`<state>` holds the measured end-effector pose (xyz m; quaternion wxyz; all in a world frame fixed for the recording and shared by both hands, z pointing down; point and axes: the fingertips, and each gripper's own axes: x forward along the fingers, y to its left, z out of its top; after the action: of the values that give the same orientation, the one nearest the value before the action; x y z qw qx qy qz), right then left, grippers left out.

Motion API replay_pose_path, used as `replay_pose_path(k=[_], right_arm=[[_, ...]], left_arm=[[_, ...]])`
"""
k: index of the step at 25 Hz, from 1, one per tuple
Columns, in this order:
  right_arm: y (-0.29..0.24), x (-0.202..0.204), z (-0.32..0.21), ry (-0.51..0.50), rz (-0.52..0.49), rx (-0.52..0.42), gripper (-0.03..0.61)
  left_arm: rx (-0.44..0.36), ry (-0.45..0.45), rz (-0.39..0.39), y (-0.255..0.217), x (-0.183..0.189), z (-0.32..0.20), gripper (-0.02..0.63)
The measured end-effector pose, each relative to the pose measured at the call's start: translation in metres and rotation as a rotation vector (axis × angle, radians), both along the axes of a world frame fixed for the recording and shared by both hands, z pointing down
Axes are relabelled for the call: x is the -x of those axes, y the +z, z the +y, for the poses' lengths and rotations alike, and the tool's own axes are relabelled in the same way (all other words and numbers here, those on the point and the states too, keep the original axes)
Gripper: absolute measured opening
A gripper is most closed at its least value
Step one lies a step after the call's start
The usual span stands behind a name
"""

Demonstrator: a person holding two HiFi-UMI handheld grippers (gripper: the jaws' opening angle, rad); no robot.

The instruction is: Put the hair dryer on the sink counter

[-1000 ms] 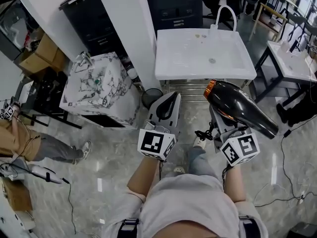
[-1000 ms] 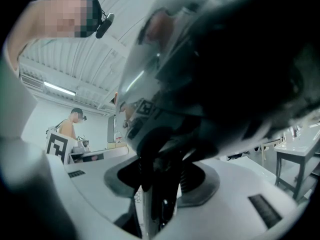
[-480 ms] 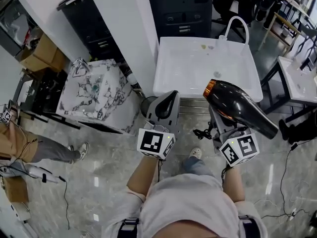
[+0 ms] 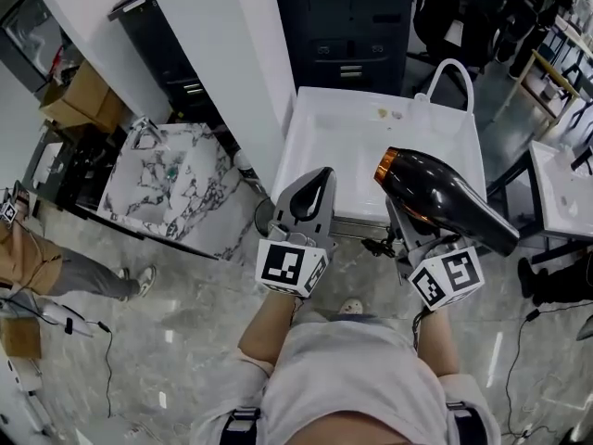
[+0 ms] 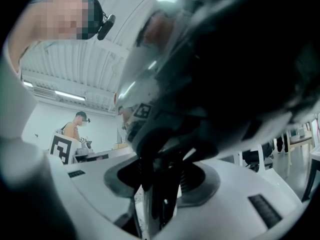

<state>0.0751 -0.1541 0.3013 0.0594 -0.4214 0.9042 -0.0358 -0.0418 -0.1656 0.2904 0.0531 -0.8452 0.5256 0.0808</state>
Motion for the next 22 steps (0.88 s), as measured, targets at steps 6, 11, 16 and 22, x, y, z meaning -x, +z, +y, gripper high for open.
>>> replay_pose_path(k=[6,11,16,22], right_arm=[[0.004,-0.008,-0.03,-0.033,-0.005,0.005,0.176],[0.008,-0.005,-0.053,-0.036,-0.004,0.018,0.176],[0.012,0.006,-0.083,-0.009,0.0,0.031,0.176],[0.02,0.032,-0.124,0.022,0.013,0.056,0.176]], left_arm=[[0.011,-0.033,-0.026,0.008,-0.008,-0.024,0.012],[0.025,-0.035,-0.019,0.011,-0.004,-0.049,0.012],[0.041,-0.006,-0.022,0.017,0.006,-0.081,0.014],[0.05,0.04,-0.018,0.02,0.028,-0.126,0.012]])
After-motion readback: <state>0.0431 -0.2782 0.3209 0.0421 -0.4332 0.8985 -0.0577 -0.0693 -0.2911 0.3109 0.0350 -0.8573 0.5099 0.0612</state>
